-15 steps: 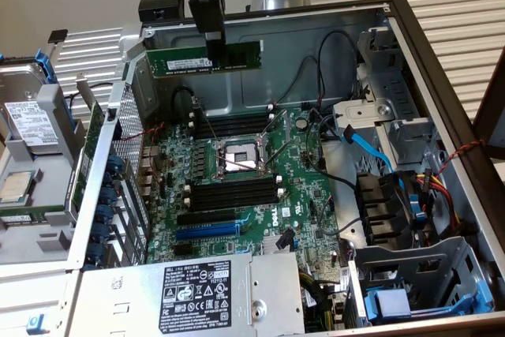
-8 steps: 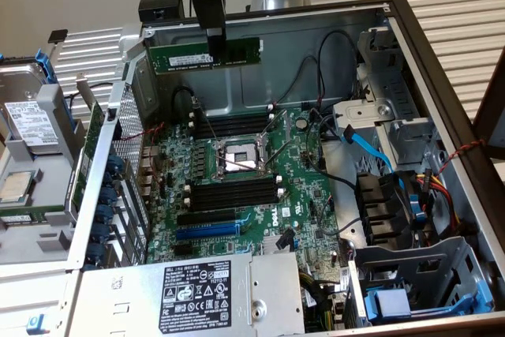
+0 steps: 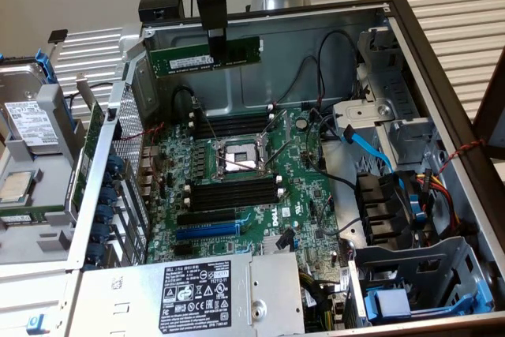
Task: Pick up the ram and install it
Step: 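Insert the ram into the slot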
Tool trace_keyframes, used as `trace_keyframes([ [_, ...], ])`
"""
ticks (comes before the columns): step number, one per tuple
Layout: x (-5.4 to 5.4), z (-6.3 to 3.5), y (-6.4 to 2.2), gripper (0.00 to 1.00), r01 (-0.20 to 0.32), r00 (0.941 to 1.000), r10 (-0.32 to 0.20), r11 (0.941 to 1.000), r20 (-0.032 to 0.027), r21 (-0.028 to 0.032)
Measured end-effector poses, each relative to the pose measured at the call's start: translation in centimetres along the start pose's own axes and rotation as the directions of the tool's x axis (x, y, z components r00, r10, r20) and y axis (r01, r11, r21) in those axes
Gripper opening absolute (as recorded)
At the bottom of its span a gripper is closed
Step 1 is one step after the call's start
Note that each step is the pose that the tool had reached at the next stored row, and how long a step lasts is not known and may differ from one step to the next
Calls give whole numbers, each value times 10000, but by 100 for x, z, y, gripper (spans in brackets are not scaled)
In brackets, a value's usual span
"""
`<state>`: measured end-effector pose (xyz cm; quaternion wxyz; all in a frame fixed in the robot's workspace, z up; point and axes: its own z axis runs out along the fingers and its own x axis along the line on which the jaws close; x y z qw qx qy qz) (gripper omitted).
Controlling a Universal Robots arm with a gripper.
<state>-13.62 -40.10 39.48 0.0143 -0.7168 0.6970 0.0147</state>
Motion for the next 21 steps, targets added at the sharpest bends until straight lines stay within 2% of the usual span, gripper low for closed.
trace_keyframes([
  [7, 1, 16, -15, 13, 271, 9996, -271, 9996, 1, -16],
  [9, 3, 33, -46, 13, 275, 9996, -275, 9996, 5, -86],
  [13, 7, 93, -74, 13, 268, 9996, -268, 9995, 13, -163],
  [17, 6, 154, -76, 13, 65, 10000, -65, 9999, 14, -160],
  [21, 6, 162, -76, 13, -56, 10000, 56, 9999, 7, -157],
])
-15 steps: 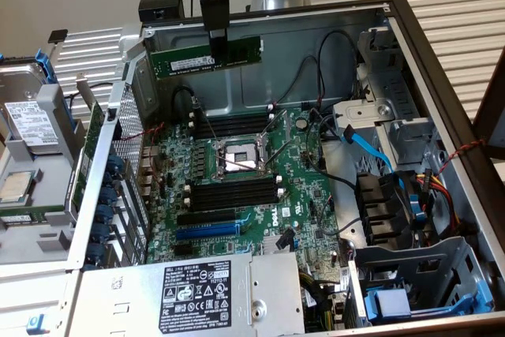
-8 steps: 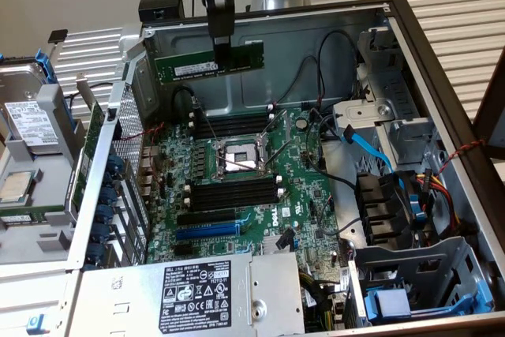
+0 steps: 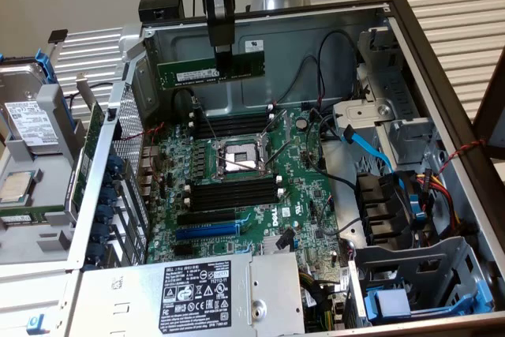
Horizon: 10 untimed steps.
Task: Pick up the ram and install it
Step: 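Insert the ram into the slot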
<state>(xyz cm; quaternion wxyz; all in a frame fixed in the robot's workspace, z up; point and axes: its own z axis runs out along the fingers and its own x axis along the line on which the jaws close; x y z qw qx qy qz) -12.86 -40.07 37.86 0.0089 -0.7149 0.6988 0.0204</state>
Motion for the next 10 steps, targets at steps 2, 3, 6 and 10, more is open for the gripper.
trace_keyframes([
  [2, 0, 2, 0, 13, 0, 10000, 0, 10000, 3, 2],
  [3, 0, 1, 0, 13, 0, 10000, 0, 10000, 2, 2],
  [6, -22, 7, -2, 13, -4, 10000, 4, 10000, -42, 3],
  [10, -94, 17, -8, 13, -5, 9998, 5, 10000, -220, -7],
])
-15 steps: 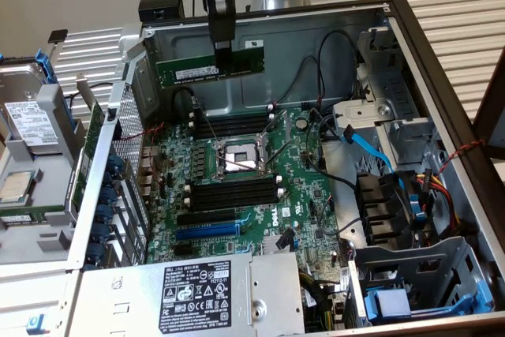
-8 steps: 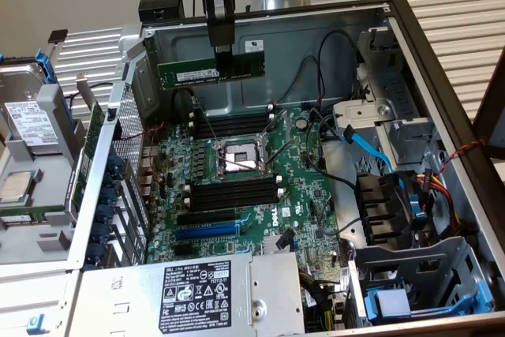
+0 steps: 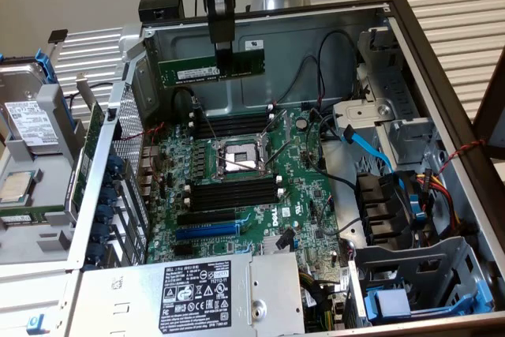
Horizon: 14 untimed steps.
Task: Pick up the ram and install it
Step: 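Insert the ram into the slot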
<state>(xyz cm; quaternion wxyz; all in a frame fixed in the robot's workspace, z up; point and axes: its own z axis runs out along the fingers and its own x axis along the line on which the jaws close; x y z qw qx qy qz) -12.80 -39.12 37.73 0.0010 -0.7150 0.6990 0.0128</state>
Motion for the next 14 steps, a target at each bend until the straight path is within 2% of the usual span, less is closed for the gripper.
trace_keyframes([
  [2, -4, 5, -4, 13, -34, 10000, 34, 10000, -85, -1],
  [3, -3, 7, -8, 13, -91, 9999, 91, 10000, -101, -1],
  [6, -3, 24, -21, 13, -225, 9997, 225, 9997, -97, 3],
  [9, -2, 59, -25, 13, -406, 9992, 406, 9992, -66, 6],
  [14, 12, 111, -27, 13, -421, 9991, 422, 9991, -37, 6],
])
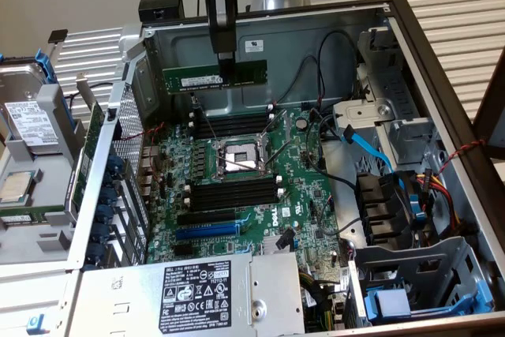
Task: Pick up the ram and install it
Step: 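Insert the ram into the slot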
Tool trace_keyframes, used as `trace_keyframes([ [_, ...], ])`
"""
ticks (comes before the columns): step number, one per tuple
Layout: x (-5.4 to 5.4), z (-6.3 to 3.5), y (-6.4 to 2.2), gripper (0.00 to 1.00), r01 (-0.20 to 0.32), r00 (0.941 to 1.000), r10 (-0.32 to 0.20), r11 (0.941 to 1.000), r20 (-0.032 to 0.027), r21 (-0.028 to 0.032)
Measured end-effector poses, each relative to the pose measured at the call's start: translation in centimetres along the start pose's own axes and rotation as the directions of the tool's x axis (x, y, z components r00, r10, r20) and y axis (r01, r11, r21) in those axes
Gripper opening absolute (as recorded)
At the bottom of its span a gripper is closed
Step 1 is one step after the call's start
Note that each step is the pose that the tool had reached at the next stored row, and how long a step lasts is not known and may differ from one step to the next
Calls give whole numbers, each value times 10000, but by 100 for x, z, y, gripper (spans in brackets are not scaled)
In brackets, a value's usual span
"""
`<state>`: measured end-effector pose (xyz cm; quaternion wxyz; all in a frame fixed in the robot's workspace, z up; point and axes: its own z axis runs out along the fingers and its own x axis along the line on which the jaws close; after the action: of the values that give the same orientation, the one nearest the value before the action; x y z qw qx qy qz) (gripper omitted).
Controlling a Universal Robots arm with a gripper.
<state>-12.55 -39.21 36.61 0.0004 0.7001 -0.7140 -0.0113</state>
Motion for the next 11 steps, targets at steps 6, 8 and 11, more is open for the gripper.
trace_keyframes([
  [6, 13, 25, -1, 13, -25, 10000, 25, 10000, -2, -2],
  [8, 13, 34, -1, 13, -24, 10000, 24, 10000, 0, 1],
  [11, 14, 69, -2, 13, -23, 10000, 23, 10000, -5, 9],
])
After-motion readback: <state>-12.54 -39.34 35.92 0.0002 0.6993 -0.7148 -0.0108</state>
